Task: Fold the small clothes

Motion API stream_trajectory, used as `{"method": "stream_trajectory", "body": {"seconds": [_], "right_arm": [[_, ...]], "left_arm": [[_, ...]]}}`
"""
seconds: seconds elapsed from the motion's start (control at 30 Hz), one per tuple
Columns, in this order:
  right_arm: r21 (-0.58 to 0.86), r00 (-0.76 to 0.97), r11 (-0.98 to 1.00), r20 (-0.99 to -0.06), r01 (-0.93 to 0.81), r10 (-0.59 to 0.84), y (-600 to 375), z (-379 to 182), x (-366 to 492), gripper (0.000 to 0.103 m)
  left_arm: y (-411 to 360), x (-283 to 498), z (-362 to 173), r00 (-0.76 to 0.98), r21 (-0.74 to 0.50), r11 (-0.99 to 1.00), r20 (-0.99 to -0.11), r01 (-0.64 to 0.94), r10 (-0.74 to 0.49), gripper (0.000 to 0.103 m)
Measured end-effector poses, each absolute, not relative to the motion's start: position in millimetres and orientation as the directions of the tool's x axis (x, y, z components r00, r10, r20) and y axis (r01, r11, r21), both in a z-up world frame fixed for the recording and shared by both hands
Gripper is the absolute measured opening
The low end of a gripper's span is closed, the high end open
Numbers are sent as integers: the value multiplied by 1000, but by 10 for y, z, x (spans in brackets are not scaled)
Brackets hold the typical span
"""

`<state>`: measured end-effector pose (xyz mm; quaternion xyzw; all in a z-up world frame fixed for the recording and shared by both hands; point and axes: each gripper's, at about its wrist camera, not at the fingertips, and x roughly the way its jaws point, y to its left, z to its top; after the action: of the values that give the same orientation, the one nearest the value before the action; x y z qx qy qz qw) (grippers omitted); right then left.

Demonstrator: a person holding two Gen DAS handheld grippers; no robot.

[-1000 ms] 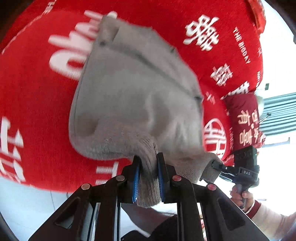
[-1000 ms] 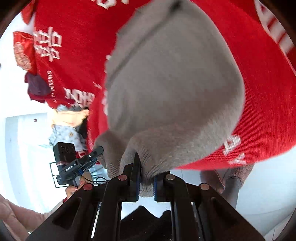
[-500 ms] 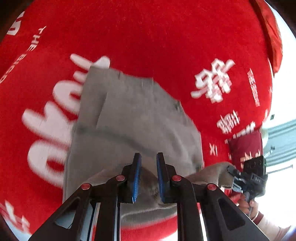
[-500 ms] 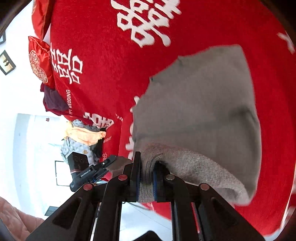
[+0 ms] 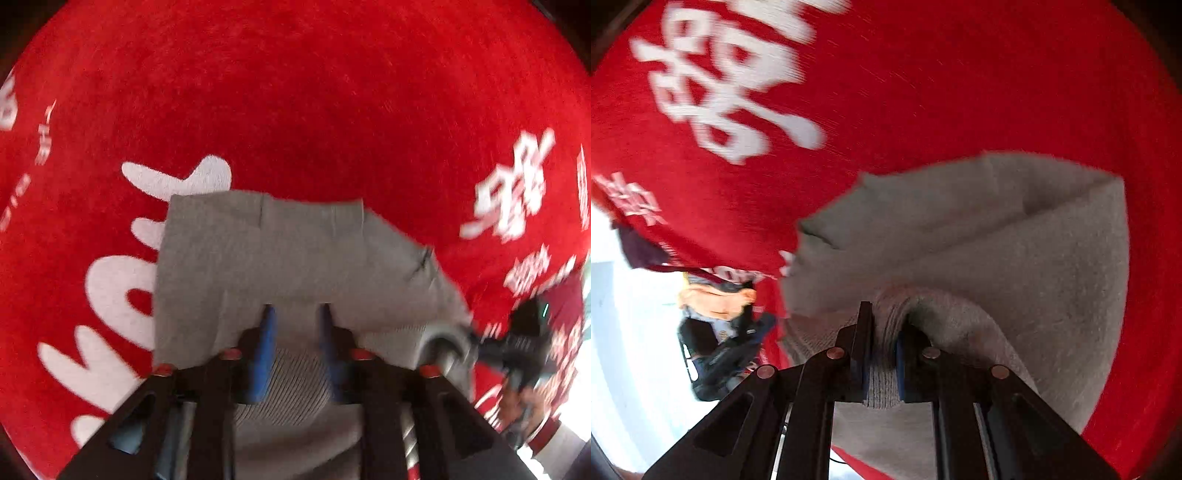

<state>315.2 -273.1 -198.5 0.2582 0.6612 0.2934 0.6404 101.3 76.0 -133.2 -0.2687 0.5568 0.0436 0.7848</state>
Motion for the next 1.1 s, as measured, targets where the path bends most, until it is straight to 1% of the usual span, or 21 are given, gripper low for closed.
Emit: {"method": "stream_trajectory", "body": {"seconds": [0.03, 0.07, 0.13, 0.17, 0.23, 0.27, 0.33, 0.5, 0.57, 0.67, 0.73, 0.87, 0.93, 0.97, 1.0, 1.1], "right_arm": [[716, -42, 697, -698, -44, 715, -2726, -1960, 3138, 18], [709, -35, 702, -704, -61, 709, -2715, -1907, 3115, 30], [677, -21, 724, -732, -130, 681, -2705, -1743, 3046, 45], [656, -15, 737, -748, -160, 663, -2698, -1683, 3022, 45], [561, 21, 781, -808, -274, 588, -2680, -1497, 2949, 45], [476, 57, 806, -848, -353, 526, -2655, -1388, 2913, 45], [351, 99, 822, -895, -448, 436, -2608, -1299, 2865, 45], [149, 159, 772, -938, -618, 308, -2421, -1334, 2866, 45], [105, 174, 733, -940, -672, 294, -2319, -1372, 2849, 45], [72, 193, 685, -933, -725, 303, -2151, -1366, 2860, 45], [82, 190, 675, -928, -733, 320, -2053, -1382, 2954, 45], [164, 155, 704, -918, -691, 366, -2034, -1399, 3171, 45], [244, 95, 688, -905, -684, 416, -2007, -1405, 3242, 45], [273, 65, 661, -897, -699, 438, -1961, -1382, 3240, 45], [285, 45, 639, -893, -715, 449, -1928, -1363, 3214, 45], [250, 39, 587, -900, -770, 435, -1786, -1348, 3102, 45]], "left_arm": [[724, 987, -1312, 365, -354, 869, -904, -347, -222, 66], [661, 948, -1286, 352, -326, 894, -912, -309, -211, 71], [563, 913, -1283, 317, -296, 922, -925, -251, -211, 71], [513, 900, -1292, 301, -284, 931, -930, -227, -211, 71], [441, 898, -1309, 283, -273, 940, -936, -203, -210, 71], [414, 912, -1332, 276, -267, 944, -938, -195, -208, 71], [384, 926, -1364, 268, -271, 944, -939, -186, -217, 71], [308, 979, -1479, 233, -293, 944, -939, -150, -255, 70], [303, 1002, -1512, 220, -296, 945, -940, -140, -262, 70], [304, 1018, -1564, 199, -302, 944, -941, -133, -273, 70], [306, 1029, -1592, 187, -304, 943, -943, -136, -277, 70], [307, 1065, -1629, 172, -299, 944, -946, -141, -274, 60], [333, 1065, -1637, 167, -301, 942, -947, -148, -276, 54], [346, 1062, -1638, 165, -297, 943, -948, -152, -273, 50], [359, 1061, -1639, 163, -300, 942, -948, -154, -275, 48], [382, 1057, -1639, 162, -311, 937, -944, -161, -286, 48]]}}
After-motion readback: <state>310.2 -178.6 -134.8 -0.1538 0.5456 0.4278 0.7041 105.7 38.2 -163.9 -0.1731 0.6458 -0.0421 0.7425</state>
